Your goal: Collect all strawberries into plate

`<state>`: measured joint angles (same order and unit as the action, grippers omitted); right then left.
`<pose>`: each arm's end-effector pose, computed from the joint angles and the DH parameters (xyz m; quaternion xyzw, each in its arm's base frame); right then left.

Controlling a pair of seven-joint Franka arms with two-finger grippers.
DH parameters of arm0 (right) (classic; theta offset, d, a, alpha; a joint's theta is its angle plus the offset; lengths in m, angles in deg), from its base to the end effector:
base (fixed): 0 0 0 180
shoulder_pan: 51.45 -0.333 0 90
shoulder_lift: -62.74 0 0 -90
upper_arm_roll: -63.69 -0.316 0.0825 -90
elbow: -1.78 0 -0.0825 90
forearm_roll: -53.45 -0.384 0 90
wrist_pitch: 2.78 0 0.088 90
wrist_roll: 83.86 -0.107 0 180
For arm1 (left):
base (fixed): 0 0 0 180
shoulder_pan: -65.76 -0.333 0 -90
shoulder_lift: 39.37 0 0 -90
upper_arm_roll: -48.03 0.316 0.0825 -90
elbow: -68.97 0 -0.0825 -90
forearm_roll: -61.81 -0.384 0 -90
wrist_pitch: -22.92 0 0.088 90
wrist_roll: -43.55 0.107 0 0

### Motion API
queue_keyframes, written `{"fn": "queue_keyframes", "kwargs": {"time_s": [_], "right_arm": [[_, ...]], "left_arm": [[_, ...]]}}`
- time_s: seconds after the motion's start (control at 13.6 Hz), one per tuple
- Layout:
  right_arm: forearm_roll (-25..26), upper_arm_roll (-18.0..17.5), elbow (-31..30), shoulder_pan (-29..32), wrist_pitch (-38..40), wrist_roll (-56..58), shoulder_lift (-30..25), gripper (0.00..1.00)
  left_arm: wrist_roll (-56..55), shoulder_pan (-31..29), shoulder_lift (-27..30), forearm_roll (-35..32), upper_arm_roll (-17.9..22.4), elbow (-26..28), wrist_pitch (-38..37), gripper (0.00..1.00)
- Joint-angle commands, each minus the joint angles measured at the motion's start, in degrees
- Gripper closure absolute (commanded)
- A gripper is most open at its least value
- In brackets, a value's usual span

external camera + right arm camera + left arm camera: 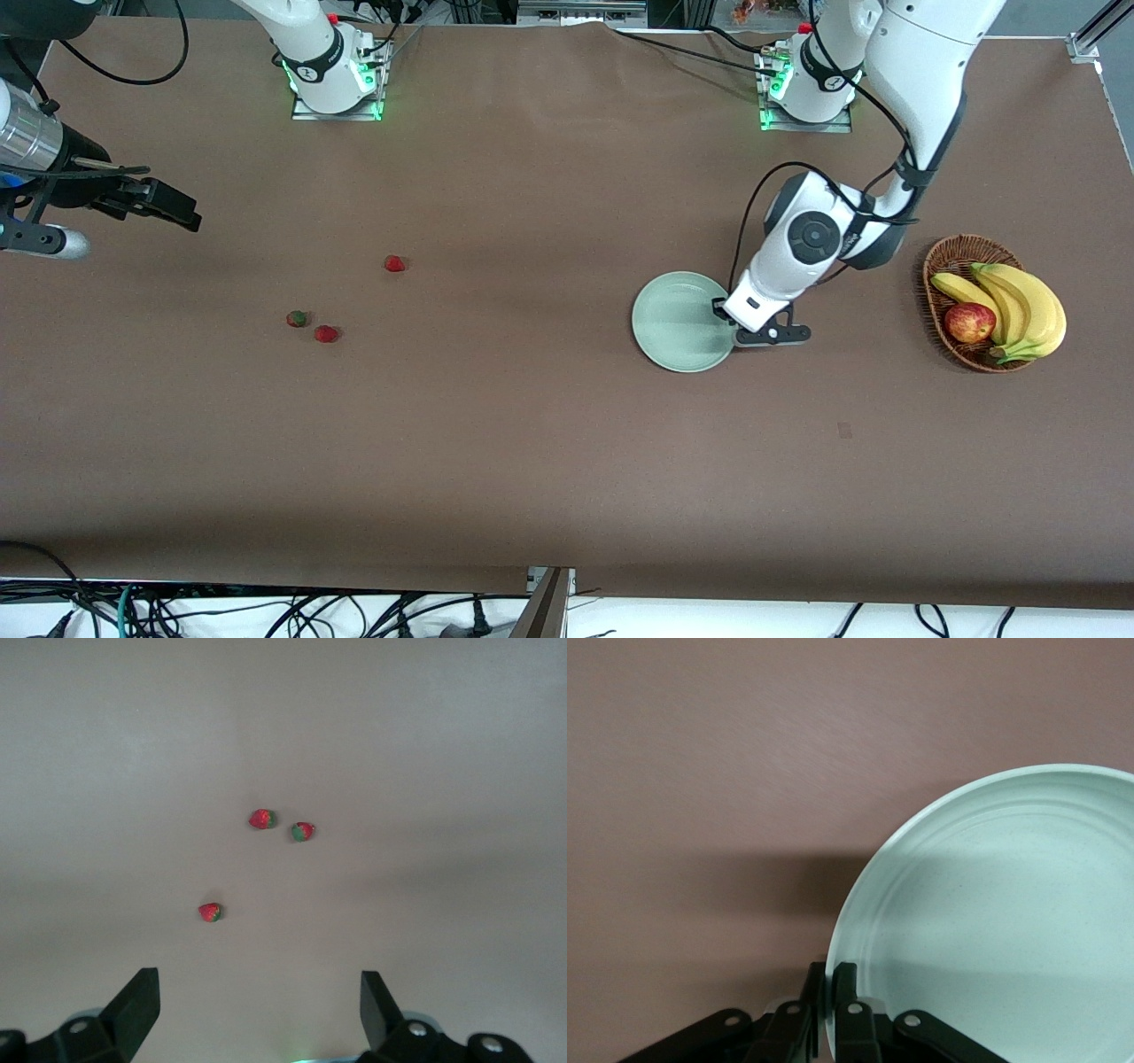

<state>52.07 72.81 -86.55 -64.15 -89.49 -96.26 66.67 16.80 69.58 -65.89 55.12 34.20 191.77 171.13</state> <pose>0.5665 0.0412 0.5954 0.9959 -0.0768 -0.0484 0.0001 0.5417 -0.1761 0.1897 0.9989 0.0418 -0.0095 0.0208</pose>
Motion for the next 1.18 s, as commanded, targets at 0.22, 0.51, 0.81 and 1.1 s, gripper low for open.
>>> {"fn": "queue_keyframes", "kwargs": {"time_s": [0.22,0.51,0.81,1.1], "right_arm": [[1.1,-0.3,-0.3,0.3,-0.1,4.0,-1.2,0.0],[1.4,-0.5,-0.1,0.3,0.2,4.0,-1.1,0.0],[1.3,-0.5,-0.2,0.3,0.3,4.1,-1.1,0.0],[1.2,-0.4,-0.3,0.3,0.2,5.1,-1.1,0.0]], "left_arm": [[26.3,-18.5,4.5,-1.5,-0.4,-0.2,-11.8,1.0],[36.1,-25.5,4.0,-1.5,-0.4,-0.1,-14.3,1.0],[37.3,-26.0,3.0,-1.6,-0.1,-0.2,-14.3,0.92],[38.1,-25.8,4.3,-2.3,-0.4,-1.1,-15.8,0.0]]}}
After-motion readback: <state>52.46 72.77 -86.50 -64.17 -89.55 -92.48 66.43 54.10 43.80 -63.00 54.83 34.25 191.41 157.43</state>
